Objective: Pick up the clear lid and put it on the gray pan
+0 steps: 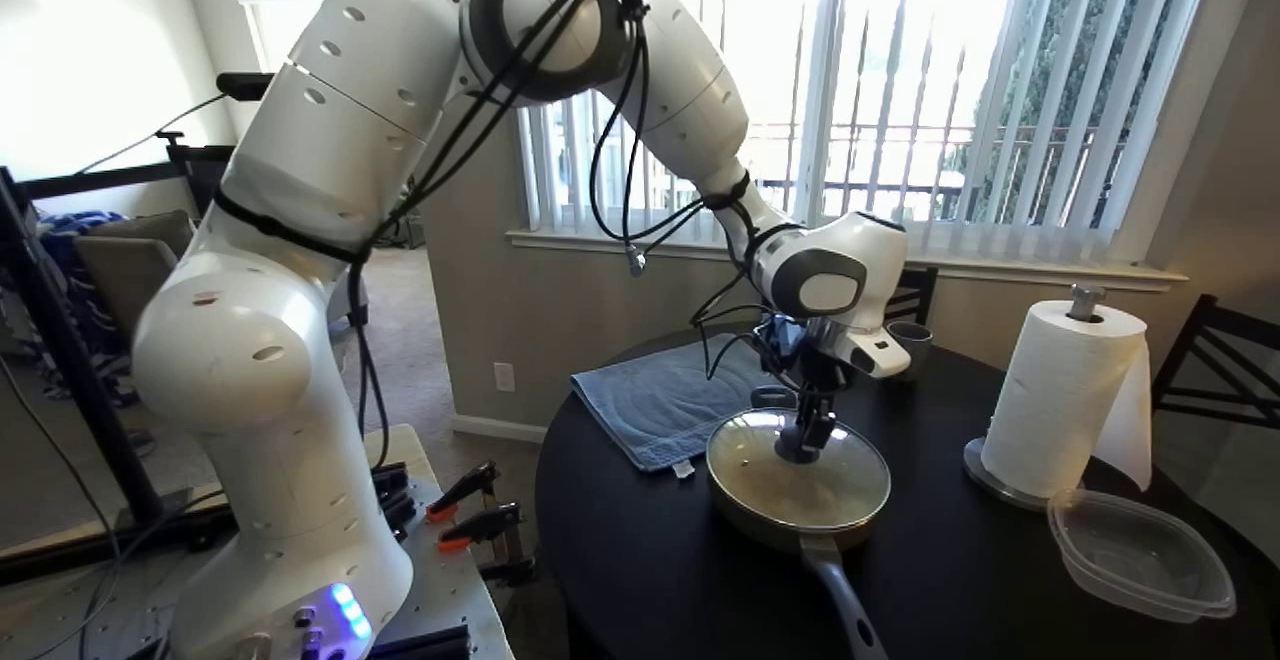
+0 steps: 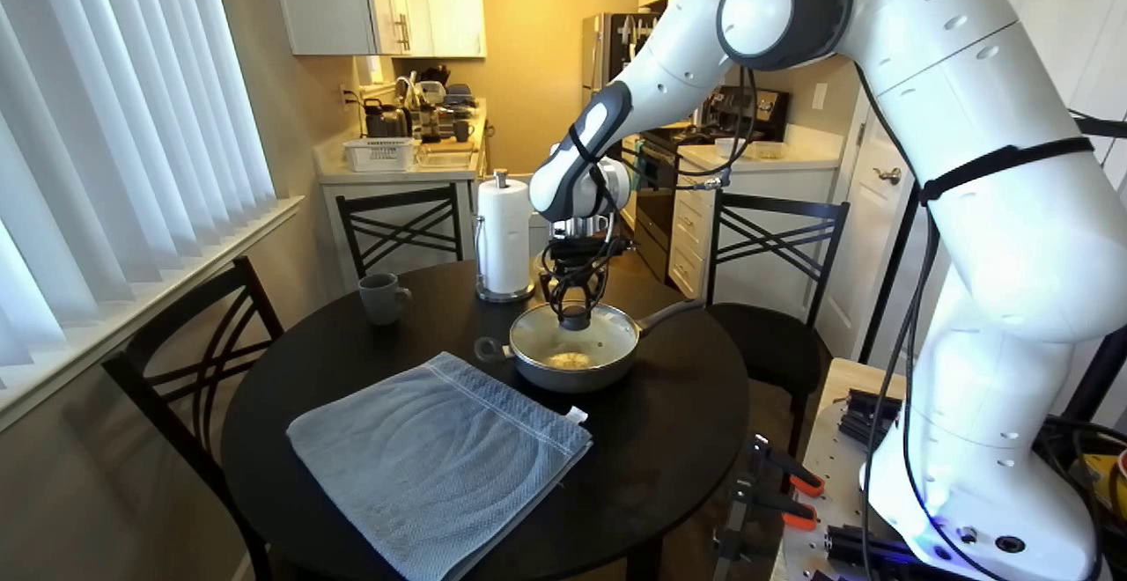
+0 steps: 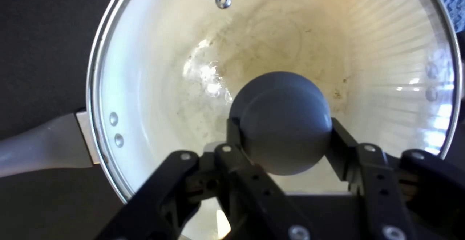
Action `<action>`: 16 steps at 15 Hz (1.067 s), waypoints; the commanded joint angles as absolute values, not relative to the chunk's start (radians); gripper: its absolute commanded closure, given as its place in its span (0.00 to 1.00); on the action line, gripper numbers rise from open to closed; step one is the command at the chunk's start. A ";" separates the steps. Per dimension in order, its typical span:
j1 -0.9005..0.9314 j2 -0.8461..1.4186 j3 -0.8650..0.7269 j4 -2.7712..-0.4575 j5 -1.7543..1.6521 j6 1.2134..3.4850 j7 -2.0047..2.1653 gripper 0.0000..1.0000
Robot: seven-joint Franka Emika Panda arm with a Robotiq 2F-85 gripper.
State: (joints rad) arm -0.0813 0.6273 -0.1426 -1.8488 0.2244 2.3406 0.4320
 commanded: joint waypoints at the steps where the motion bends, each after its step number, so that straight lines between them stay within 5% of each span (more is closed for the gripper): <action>1: -0.092 0.586 -0.134 -1.901 0.239 2.354 0.405 0.17; 6: -0.087 0.580 -0.135 -1.906 0.234 2.346 0.408 0.00; 16: -0.037 0.505 -0.163 -1.958 0.187 2.317 0.469 0.00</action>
State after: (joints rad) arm -0.0599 0.5701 -0.1458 -1.8946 0.2165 2.3238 0.4353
